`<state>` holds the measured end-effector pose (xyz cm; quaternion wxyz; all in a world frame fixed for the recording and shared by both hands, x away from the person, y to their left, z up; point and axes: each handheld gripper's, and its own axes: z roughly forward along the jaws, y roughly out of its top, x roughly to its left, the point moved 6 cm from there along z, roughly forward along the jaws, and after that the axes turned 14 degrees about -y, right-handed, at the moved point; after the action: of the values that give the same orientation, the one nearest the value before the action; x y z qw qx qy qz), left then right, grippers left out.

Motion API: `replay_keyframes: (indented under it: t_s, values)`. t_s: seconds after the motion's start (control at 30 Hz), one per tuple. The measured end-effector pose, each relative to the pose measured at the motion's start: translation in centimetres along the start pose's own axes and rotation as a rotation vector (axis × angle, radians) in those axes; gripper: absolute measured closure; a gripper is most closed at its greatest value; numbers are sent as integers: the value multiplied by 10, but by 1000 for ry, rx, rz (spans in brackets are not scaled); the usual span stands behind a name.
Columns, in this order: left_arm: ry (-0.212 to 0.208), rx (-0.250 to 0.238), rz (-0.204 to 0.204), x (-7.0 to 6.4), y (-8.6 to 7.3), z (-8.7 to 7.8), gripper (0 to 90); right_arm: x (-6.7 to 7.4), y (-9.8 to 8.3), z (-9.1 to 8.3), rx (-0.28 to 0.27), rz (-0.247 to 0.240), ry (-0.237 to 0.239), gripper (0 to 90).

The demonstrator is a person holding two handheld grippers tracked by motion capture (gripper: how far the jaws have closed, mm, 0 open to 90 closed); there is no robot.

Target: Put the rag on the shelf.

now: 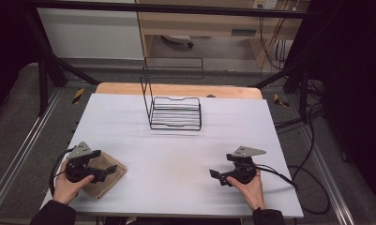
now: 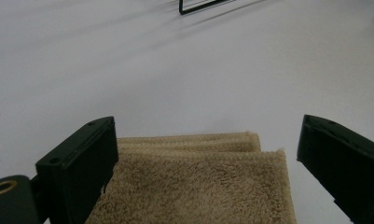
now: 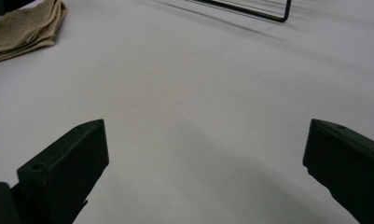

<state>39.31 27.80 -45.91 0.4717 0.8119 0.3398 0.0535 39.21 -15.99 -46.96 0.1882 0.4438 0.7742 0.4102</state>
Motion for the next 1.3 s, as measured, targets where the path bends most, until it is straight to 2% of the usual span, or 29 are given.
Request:
replay_keyframes:
  t_s: [0.1,0.4,0.43,0.53,0.57,0.6,0.63,0.67,0.8,0.87,0.9,1.03,1.17,1.3]
  values:
    - [2,1,1,0,0,0,52,4,2,3,4,-6,-3,7]
    - [4,-5,-1,1,2,-2,52,26,17,15,5,-24,4,8]
    - [4,-10,-5,1,3,-2,52,36,22,21,7,-40,10,12]
    - [5,-9,-3,1,3,-3,51,50,28,31,16,-59,18,14]
    - [5,-7,-2,1,3,-3,51,50,28,31,16,-59,18,14]
    - [5,-6,-2,1,3,-3,51,60,32,38,26,-69,26,15]
    - [5,-6,-2,1,3,-3,51,60,32,38,26,-69,26,15]
    - [5,-5,-1,2,3,-4,50,70,37,45,28,-87,34,16]
    - [9,-4,-3,3,3,-4,50,84,43,55,35,-97,44,21]
    - [14,-6,-4,3,4,-4,50,98,49,64,43,-106,50,22]
    - [15,-6,-4,4,4,-5,50,98,49,64,43,-106,50,22]
    - [18,-6,-5,5,5,-6,50,116,56,78,48,-111,60,25]
    - [19,-7,-9,6,5,-6,50,126,60,88,55,-106,64,27]
    - [21,-3,-9,8,6,-7,50,144,65,103,67,-120,74,32]
